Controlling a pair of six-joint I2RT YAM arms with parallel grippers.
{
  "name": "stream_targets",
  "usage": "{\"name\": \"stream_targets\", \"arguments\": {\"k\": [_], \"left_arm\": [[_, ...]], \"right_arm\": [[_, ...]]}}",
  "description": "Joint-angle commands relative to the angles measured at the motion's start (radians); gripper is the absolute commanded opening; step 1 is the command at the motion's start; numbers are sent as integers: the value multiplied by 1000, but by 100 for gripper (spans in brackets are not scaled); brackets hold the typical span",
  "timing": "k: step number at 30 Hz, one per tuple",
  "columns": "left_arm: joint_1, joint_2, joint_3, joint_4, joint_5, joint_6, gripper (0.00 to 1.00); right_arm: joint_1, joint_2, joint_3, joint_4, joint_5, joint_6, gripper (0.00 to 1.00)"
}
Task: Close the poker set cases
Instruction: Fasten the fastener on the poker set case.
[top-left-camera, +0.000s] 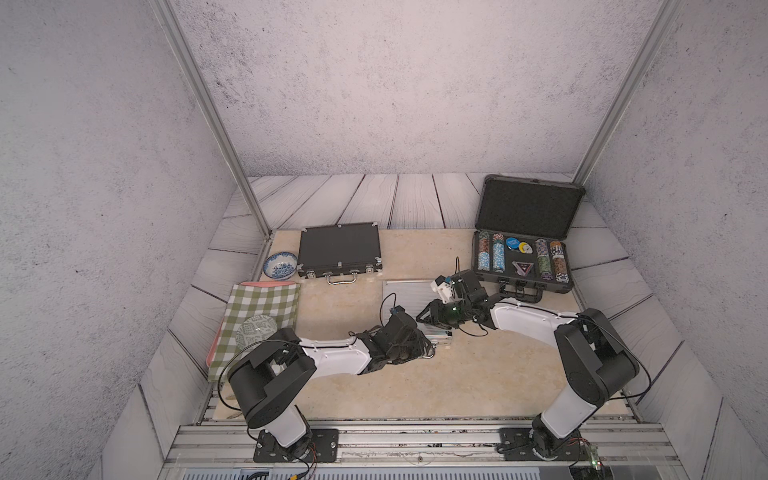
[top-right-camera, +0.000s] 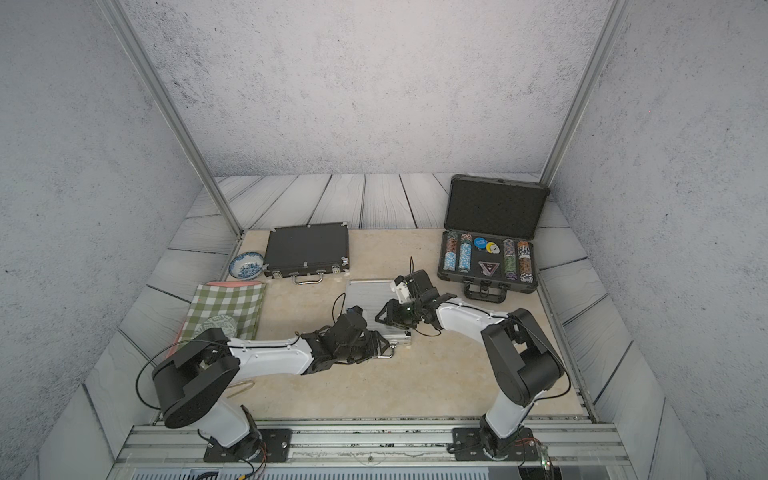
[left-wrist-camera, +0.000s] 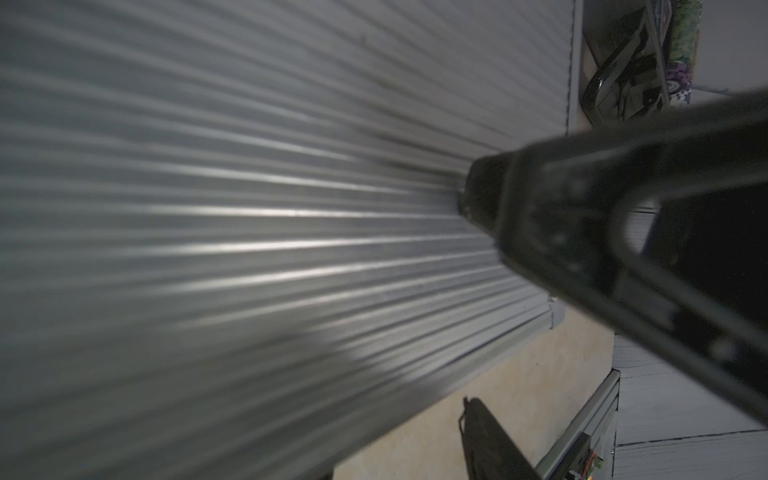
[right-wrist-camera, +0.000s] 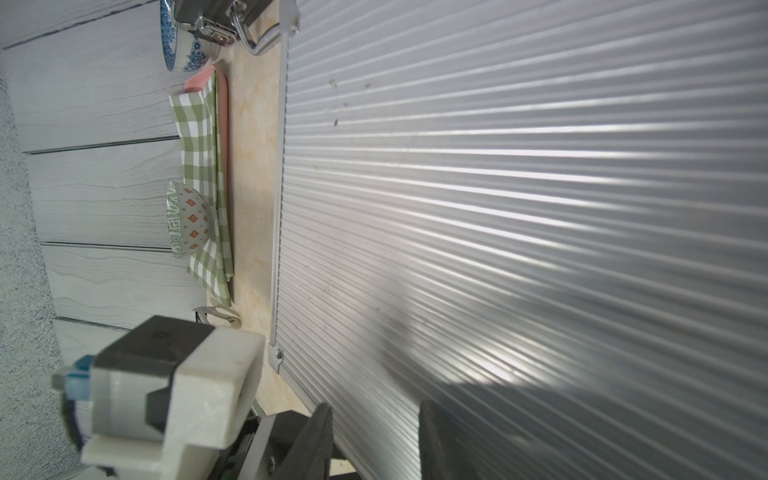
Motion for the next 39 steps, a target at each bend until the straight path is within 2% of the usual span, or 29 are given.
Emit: {"name": "stream_targets", "arguments": {"k": [1, 26, 35, 39], "left_arm": [[0, -12, -7, 17, -29, -11, 51], [-1, -63, -16, 41, -73, -8, 50], [-12, -119, 80, -300, -141, 83, 47], [-14, -140, 159, -475, -153, 222, 48]], "right_arm": [[-11, 37, -63, -168, 118, 3, 37], [-10, 31, -85, -155, 118, 11, 37], [-9, 33, -78, -167, 121, 8, 37], [-11, 39, -77, -169, 124, 6, 37]]}}
